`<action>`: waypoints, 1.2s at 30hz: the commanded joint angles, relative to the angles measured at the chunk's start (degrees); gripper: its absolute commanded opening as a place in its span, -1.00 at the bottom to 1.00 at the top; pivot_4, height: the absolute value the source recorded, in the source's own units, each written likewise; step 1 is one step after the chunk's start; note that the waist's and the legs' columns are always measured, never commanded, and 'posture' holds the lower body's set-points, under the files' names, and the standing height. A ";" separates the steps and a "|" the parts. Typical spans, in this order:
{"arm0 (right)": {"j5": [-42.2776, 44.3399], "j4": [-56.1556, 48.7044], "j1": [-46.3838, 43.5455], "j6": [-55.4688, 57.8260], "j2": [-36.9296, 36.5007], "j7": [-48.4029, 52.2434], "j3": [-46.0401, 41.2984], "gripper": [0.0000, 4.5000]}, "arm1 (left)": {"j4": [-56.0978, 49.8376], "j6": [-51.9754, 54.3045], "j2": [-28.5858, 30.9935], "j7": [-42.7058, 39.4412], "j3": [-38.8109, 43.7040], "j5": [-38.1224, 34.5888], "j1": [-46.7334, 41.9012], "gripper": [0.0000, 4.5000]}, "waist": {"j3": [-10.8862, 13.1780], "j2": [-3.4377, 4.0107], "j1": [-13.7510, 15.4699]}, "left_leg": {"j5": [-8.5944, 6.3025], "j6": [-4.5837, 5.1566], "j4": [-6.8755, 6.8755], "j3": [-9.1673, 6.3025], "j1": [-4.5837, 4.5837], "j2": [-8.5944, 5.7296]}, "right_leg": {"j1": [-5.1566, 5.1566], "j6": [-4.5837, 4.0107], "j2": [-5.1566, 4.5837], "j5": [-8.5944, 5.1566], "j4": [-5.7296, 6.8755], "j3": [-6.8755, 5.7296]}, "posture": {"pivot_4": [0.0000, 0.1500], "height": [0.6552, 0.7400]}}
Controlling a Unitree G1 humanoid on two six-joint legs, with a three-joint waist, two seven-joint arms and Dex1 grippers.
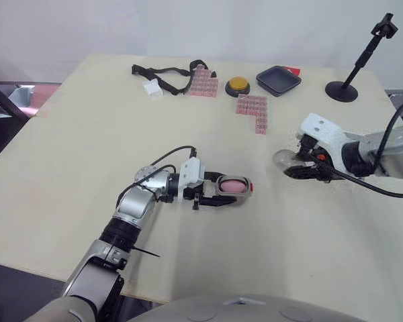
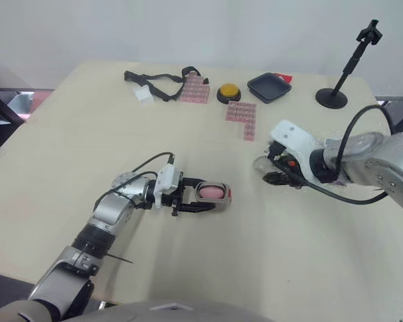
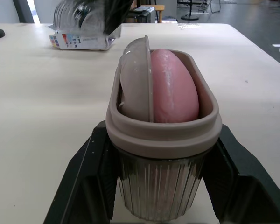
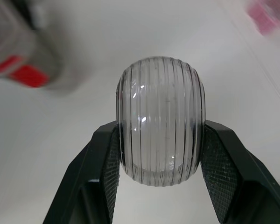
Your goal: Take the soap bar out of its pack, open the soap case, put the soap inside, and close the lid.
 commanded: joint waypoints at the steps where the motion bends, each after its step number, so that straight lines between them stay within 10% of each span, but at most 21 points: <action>1: -4.71 -0.77 -6.95 -3.31 -0.49 12.70 3.20 -0.13 | 0.72 -1.41 -0.90 0.67 0.24 0.10 -2.16 -0.15 | 0.00 0.00 -0.15 | 0.00 0.01 0.03 0.00 0.01 0.00 | 0.00 0.00 -0.01 0.00 0.04 0.02 | 1.00 0.73; 36: -24.77 -2.10 -21.28 2.74 18.14 22.89 23.17 -0.13 | 2.25 -1.82 -3.87 2.16 -0.65 1.70 -3.41 -0.15 | 0.00 -0.01 -0.92 | 0.04 0.05 0.16 0.01 0.02 0.14 | -0.09 -0.05 -0.04 -0.02 0.35 0.04 | 1.00 0.73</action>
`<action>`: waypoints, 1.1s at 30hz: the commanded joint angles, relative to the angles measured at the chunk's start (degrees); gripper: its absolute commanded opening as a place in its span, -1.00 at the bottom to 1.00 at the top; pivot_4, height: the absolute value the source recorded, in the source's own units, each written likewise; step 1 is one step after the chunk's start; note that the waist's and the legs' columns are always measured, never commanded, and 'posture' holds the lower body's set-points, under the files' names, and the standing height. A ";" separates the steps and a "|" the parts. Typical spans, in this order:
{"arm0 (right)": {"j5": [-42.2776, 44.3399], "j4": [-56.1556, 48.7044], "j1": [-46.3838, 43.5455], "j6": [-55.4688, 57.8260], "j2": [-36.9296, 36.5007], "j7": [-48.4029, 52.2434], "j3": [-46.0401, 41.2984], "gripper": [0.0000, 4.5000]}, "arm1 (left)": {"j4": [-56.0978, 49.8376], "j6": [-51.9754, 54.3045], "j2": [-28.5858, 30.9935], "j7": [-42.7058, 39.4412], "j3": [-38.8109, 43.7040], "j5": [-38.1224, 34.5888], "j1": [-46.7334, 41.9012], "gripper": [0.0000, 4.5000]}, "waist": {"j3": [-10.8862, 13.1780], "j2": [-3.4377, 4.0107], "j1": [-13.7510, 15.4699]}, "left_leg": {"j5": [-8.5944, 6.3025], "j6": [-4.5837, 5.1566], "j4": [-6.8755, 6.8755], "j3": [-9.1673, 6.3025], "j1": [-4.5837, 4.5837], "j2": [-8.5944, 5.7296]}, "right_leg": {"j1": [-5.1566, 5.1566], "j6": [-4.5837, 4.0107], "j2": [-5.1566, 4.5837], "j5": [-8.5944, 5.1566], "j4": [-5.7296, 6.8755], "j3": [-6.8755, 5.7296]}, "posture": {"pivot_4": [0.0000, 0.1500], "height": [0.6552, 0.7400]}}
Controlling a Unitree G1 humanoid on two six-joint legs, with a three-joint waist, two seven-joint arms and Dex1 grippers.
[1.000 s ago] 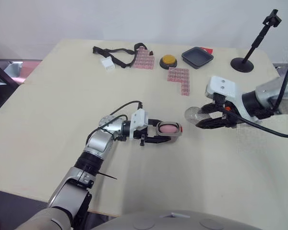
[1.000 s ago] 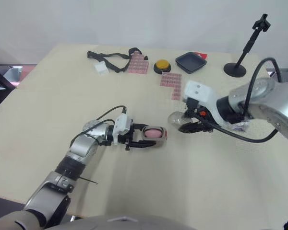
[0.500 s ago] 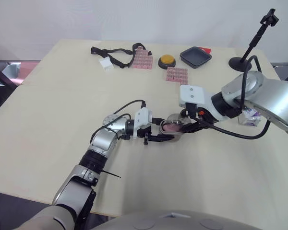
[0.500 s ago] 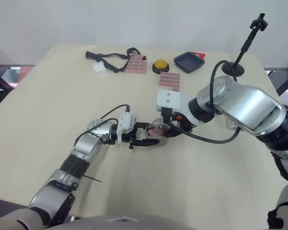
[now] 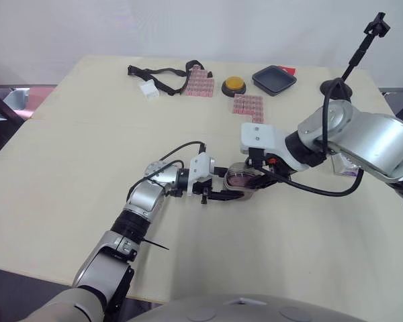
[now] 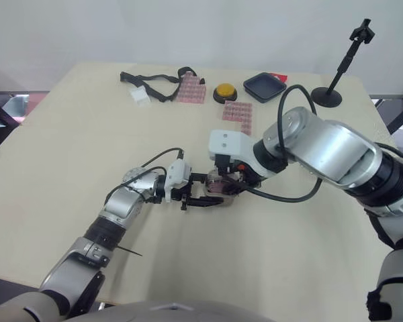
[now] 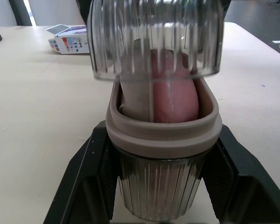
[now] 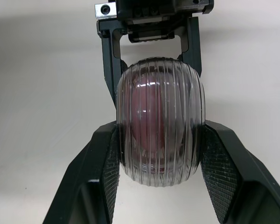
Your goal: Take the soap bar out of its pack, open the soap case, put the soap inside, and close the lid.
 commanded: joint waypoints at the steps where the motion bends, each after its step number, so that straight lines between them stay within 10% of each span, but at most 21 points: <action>1: -1.14 -1.04 -0.49 -0.02 0.38 0.68 1.57 -0.13 | -1.83 -0.90 -0.29 0.68 0.31 -0.69 -0.28 -0.15 | 0.00 0.00 0.01 | 0.00 0.00 0.00 0.00 0.00 0.00 | 0.00 0.00 0.00 0.00 0.00 0.00 | 1.00 0.73; 33: -3.98 -0.89 -2.27 2.32 4.68 1.69 5.13 -0.13 | -0.43 -0.43 -0.18 2.38 0.97 -0.70 -0.82 -0.15 | -0.12 -0.06 -0.45 | 0.04 -0.05 0.01 0.01 0.17 0.00 | 0.12 0.00 0.00 0.02 0.09 0.04 | 1.00 0.73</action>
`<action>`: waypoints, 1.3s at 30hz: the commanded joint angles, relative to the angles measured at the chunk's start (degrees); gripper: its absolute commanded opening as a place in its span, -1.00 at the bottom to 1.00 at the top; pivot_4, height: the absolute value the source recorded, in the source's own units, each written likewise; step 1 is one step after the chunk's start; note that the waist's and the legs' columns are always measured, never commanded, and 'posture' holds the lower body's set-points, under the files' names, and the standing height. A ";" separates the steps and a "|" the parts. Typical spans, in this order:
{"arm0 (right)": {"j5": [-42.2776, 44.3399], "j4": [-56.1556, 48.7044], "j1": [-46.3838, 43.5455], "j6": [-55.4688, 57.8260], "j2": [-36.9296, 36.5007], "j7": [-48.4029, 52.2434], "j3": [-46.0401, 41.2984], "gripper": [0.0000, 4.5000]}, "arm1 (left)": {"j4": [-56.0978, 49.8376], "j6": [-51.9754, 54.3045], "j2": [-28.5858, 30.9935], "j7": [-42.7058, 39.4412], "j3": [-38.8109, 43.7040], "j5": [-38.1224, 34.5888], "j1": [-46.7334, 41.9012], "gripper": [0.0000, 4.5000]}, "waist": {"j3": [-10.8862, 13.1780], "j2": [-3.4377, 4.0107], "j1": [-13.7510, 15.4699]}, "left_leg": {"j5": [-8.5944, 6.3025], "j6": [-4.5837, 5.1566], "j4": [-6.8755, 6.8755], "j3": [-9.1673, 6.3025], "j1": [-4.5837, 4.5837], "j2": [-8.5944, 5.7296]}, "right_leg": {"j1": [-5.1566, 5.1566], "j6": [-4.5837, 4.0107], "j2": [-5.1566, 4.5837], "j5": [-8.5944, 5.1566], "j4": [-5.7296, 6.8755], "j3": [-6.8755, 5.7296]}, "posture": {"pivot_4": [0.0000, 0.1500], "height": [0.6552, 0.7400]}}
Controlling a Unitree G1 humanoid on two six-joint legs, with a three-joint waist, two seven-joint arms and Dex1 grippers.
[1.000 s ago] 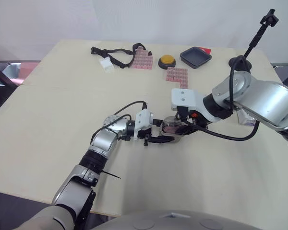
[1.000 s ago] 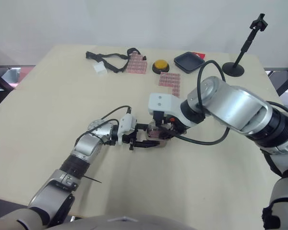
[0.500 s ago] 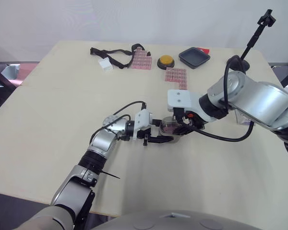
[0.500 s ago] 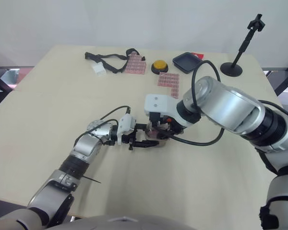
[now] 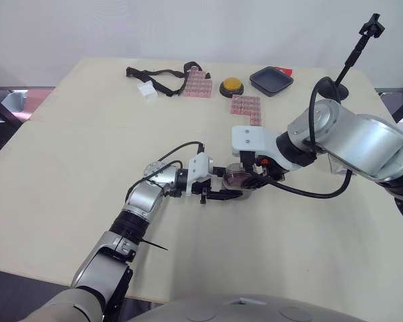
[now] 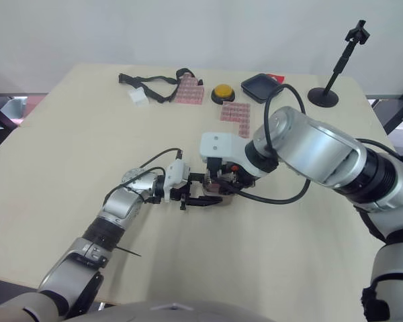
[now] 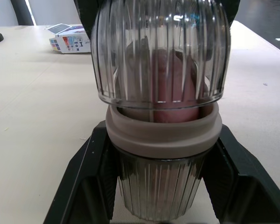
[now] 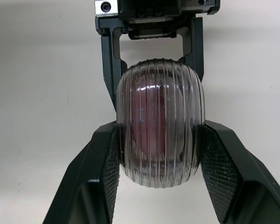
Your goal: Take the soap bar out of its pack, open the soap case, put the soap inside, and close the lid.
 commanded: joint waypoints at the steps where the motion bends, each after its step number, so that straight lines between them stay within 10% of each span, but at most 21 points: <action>1: 0.10 -0.50 0.19 -0.13 0.84 0.40 2.14 -0.13 | -0.67 -0.13 -0.62 1.52 0.97 -0.60 -1.10 -0.15 | 0.00 0.00 0.00 | 0.00 0.00 0.00 0.00 0.01 0.00 | 0.01 0.00 0.00 0.00 0.00 0.00 | 1.00 0.73; 27: -1.98 0.15 0.33 -0.61 1.17 1.32 4.35 -0.13 | -1.23 -0.09 -0.62 2.12 0.79 -0.27 -0.71 -0.15 | -0.02 -0.02 -0.02 | 0.00 -0.01 -0.02 0.00 0.24 0.01 | 0.26 0.00 -0.02 0.00 -0.04 0.00 | 1.00 0.73; 28: -1.75 0.20 0.50 -0.63 1.25 1.38 3.78 0.33 | -1.27 -0.06 -0.63 2.14 0.76 -0.25 -0.65 -0.15 | -0.01 -0.02 -0.01 | 0.00 -0.01 -0.02 0.00 0.24 0.01 | 0.27 0.00 -0.02 0.00 -0.03 0.00 | 1.00 0.73; 32: -1.94 0.46 0.80 -1.93 1.24 1.61 2.55 0.92 | -1.24 -0.18 -0.53 2.27 0.61 -0.19 -0.53 -0.15 | 0.00 -0.03 0.04 | 0.00 -0.01 -0.03 0.00 0.18 0.00 | 0.24 0.00 -0.03 0.00 -0.06 -0.01 | 1.00 0.73; 39: -1.75 0.54 1.41 -2.80 0.17 1.76 0.20 0.99 | -1.26 -0.35 -0.22 2.33 0.56 -0.30 -0.31 -0.15 | 0.00 -0.02 0.01 | -0.01 -0.01 -0.07 -0.01 0.13 0.00 | 0.21 0.00 0.01 0.00 -0.15 -0.02 | 1.00 0.73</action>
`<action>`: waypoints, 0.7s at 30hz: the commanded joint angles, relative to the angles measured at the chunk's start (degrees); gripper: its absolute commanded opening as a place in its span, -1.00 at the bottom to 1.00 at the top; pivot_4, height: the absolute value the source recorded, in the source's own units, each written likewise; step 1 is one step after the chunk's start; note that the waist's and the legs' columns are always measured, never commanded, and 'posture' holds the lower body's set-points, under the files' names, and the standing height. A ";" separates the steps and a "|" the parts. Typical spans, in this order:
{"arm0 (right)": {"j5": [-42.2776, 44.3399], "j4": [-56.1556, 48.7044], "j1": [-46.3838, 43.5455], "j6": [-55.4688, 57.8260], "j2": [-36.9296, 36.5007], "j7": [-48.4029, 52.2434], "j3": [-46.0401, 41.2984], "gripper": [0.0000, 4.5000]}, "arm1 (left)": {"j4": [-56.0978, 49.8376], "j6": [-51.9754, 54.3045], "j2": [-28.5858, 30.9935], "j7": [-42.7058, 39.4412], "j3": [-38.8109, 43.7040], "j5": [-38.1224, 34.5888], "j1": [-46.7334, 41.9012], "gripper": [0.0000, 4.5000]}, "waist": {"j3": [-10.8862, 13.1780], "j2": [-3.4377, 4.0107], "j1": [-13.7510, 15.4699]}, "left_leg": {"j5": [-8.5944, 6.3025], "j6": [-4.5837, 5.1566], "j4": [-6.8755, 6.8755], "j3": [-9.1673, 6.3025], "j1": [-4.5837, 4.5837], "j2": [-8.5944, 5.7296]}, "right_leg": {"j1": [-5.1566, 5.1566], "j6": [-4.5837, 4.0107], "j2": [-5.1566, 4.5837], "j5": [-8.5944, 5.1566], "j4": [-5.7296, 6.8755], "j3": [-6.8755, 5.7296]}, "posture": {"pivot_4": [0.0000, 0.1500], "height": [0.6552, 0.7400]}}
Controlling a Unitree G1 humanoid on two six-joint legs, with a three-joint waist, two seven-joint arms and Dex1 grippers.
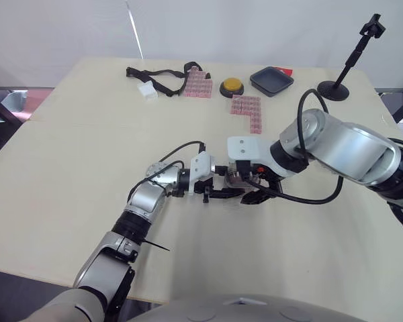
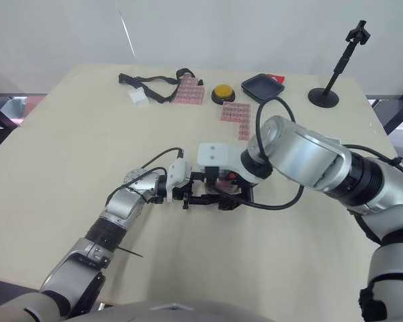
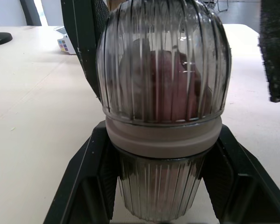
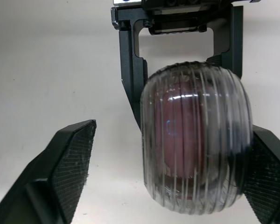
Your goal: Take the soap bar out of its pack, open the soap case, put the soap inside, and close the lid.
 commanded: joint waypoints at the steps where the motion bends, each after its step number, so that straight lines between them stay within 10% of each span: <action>1: 0.55 -0.90 0.22 -1.02 -1.20 0.38 -3.43 0.99 | -1.45 -0.70 0.40 0.34 0.68 -0.38 -0.35 -0.15 | 0.00 0.00 0.02 | 0.00 0.00 0.00 0.00 0.00 0.00 | 0.00 0.00 0.00 0.00 0.00 0.00 | 1.00 0.73; 21: 1.42 -3.97 25.51 -13.10 -17.28 -1.65 -25.57 0.99 | -1.55 -0.67 1.34 -0.62 0.60 -0.76 -0.40 -0.15 | 0.01 -0.03 0.15 | -0.01 0.01 -0.05 -0.01 -0.02 0.01 | 0.03 0.00 -0.01 0.00 -0.12 0.00 | 1.00 0.73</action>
